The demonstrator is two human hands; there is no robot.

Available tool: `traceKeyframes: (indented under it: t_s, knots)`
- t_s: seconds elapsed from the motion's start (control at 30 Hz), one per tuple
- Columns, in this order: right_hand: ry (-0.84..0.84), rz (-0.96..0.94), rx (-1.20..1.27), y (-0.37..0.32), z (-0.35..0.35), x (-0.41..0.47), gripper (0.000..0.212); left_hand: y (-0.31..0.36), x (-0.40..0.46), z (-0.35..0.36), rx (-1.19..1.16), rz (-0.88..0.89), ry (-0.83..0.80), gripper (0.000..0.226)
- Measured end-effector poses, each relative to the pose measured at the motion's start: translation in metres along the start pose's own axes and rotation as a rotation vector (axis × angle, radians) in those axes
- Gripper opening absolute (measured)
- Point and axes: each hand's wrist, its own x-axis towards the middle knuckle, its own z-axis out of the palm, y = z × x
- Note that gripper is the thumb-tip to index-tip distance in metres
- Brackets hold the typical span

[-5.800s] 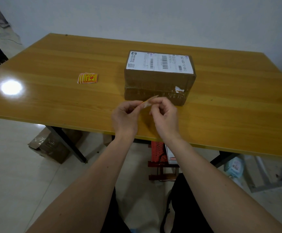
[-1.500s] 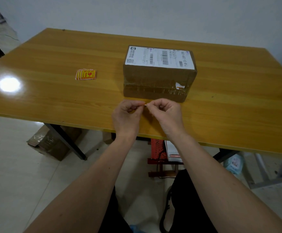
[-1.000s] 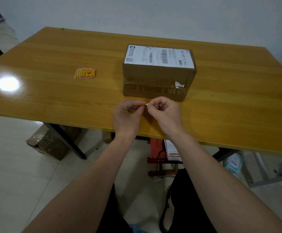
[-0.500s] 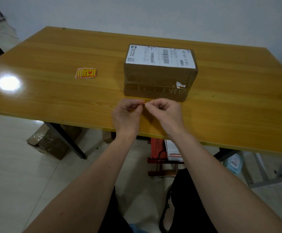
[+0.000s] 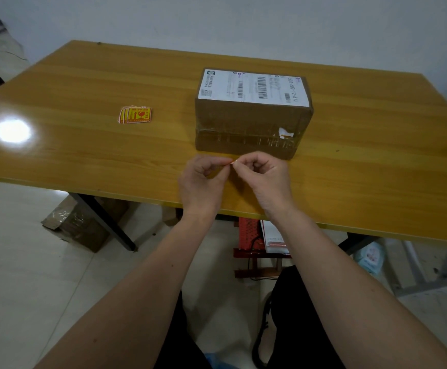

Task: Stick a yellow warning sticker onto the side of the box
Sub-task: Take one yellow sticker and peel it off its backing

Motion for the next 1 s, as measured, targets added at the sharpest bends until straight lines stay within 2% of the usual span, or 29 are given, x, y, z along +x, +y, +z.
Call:
traceKeyframes:
  t_s: [0.17,0.33,0.5,0.7,1.0]
  knots:
    - [0.052,-0.064,0.005,0.003,0.001,0.001,0.024,0.003,0.000,-0.004,-0.012,0.014,-0.066,0.022]
    - [0.053,-0.110,-0.048,0.005,0.003,0.001,0.020,0.005,-0.002,-0.010,-0.108,-0.011,-0.151,0.005]
    - [0.017,-0.118,-0.078,0.007,0.003,0.001,0.014,0.005,-0.001,-0.012,-0.119,-0.012,-0.134,0.003]
    - [-0.015,-0.116,-0.121,0.006,0.003,0.000,0.008,0.005,0.000,-0.011,-0.123,-0.018,-0.132,0.019]
    - [-0.004,-0.080,-0.130,0.004,0.004,-0.001,0.009,0.004,0.003,-0.008,-0.148,-0.111,-0.076,0.015]
